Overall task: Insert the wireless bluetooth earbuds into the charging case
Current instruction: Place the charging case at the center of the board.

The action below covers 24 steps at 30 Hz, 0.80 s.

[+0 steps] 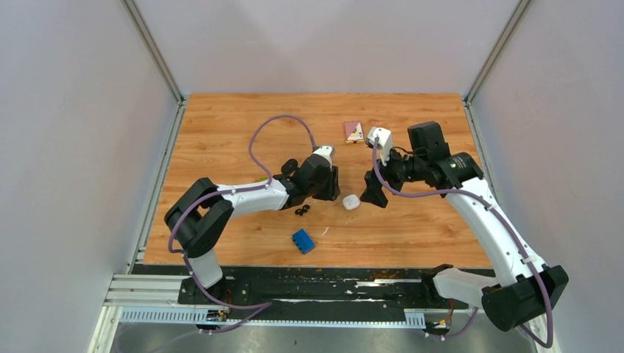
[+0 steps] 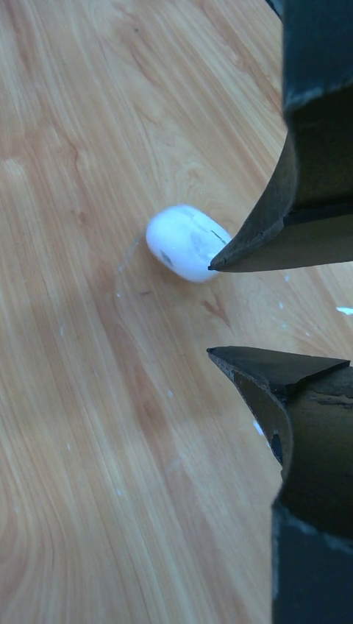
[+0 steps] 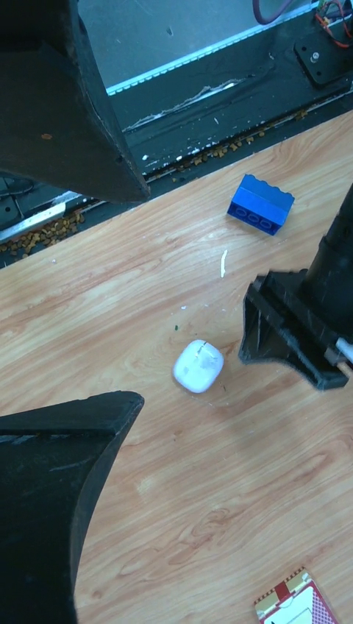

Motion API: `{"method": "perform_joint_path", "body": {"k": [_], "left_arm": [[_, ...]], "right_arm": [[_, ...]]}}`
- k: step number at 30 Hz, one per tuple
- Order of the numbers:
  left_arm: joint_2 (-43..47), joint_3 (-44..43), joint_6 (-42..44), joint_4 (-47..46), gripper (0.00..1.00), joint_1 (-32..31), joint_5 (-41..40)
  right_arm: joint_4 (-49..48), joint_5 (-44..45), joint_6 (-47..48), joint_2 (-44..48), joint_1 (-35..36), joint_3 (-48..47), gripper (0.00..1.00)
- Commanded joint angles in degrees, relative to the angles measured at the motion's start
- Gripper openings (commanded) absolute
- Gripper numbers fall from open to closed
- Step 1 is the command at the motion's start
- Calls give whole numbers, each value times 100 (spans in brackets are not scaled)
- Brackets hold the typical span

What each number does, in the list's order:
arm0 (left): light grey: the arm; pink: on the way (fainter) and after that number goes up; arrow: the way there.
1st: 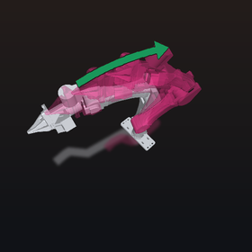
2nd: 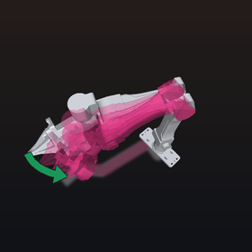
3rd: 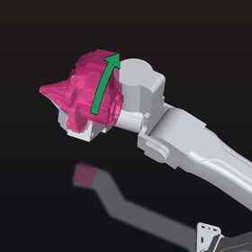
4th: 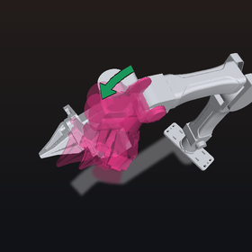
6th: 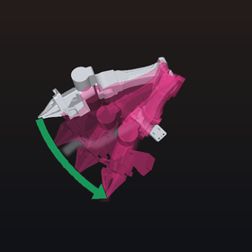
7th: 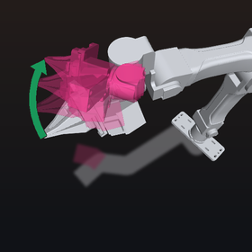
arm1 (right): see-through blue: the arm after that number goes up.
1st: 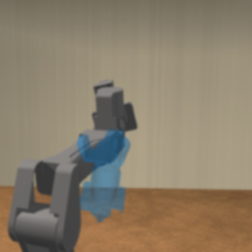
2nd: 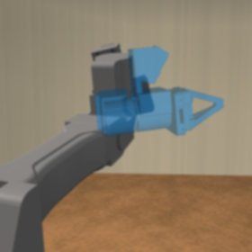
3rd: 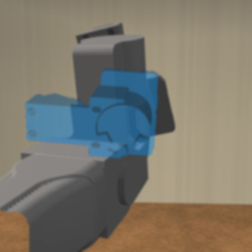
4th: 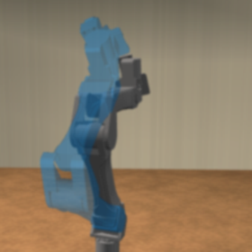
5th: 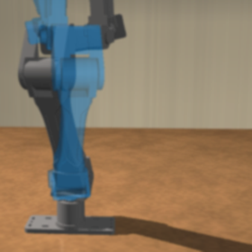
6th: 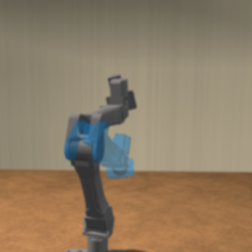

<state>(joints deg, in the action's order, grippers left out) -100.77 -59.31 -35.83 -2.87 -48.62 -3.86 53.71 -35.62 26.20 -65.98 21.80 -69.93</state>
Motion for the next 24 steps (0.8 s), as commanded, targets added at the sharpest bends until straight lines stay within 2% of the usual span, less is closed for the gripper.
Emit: {"method": "perform_joint_path", "body": {"k": [1, 4, 6, 9, 11, 15, 19, 24], "left_arm": [[1130, 76, 305, 610, 49, 17, -805], [2136, 517, 601, 678, 52, 13, -1107], [2861, 796, 672, 896, 54, 11, -1282], [3982, 1094, 663, 1340, 55, 17, -1564], [4719, 1258, 609, 1659, 56, 19, -1815], [6045, 1519, 499, 2200, 56, 19, -2177], [6679, 1553, 508, 2564, 55, 18, -2229], [6907, 1423, 685, 2904, 55, 19, -2287]], "right_arm": [[-188, -199, 573, -407, -44, -486, 99], [-190, -608, 1026, -975, -44, -797, 93], [130, -1157, 1749, -1534, -44, -1179, 84], [207, -1546, 2656, -2253, 4, -1546, 81], [56, -1551, 3165, -2707, 117, -1726, 80], [-385, -857, 3887, -3633, 598, -2079, 80], [-906, -606, 4200, -4606, 897, -2564, 80], [-1543, -402, 3926, -5769, 1012, -3486, 81]]}}
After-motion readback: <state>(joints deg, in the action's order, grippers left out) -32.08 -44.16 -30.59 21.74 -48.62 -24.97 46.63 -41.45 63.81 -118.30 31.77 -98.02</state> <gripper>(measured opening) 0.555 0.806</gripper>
